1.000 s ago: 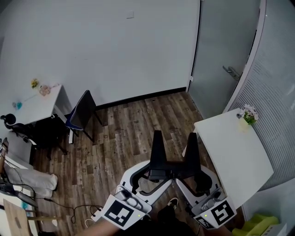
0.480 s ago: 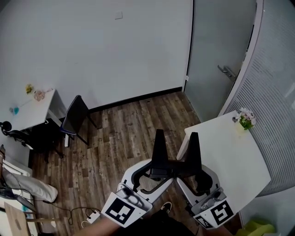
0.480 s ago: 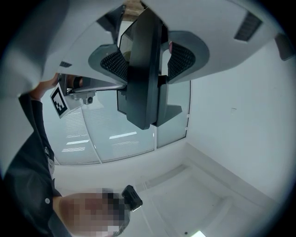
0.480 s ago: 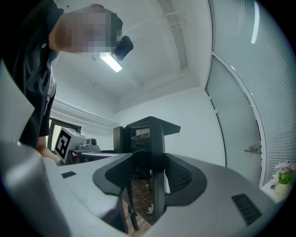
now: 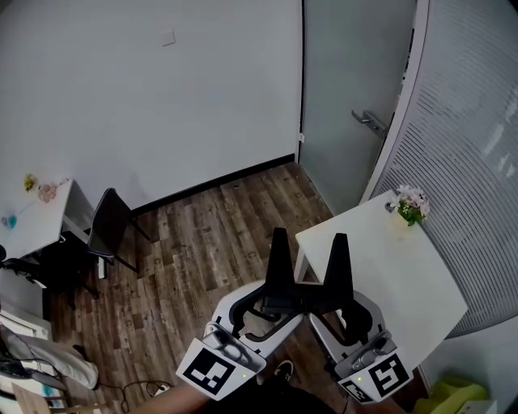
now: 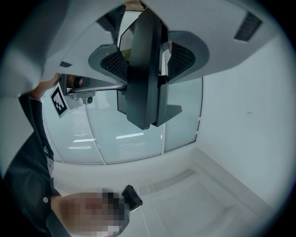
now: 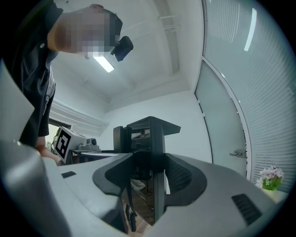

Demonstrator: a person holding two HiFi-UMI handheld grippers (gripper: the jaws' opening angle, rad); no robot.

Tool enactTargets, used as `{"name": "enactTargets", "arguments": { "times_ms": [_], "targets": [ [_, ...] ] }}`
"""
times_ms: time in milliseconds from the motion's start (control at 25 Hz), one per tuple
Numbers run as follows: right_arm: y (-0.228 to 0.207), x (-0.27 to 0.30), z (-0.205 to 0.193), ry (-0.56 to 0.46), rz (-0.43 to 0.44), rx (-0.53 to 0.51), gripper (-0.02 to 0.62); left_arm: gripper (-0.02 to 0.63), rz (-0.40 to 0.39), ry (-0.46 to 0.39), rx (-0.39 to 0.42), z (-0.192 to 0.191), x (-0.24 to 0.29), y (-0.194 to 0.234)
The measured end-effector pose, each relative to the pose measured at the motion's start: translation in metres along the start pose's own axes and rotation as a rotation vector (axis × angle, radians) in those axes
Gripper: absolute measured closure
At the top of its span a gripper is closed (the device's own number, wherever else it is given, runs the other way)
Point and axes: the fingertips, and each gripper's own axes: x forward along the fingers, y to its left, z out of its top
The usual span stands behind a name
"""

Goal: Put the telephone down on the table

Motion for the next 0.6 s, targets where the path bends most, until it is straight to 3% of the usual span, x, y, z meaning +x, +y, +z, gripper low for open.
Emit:
{"name": "enactTargets", "arguments": {
  "times_ms": [320,600],
  "targets": [
    [-0.054,0.002,0.0,0.001,-0.19,-0.023,0.364,0.334,-0.181,-0.012,-0.029,-0.005,0.062,0.009],
    [-0.108,0.021,0.004,0.0,-0.41,-0.055,0.364,0.334,-0.401,-0.03,-0.048,-0.007,0.126,0.033]
  ]
}}
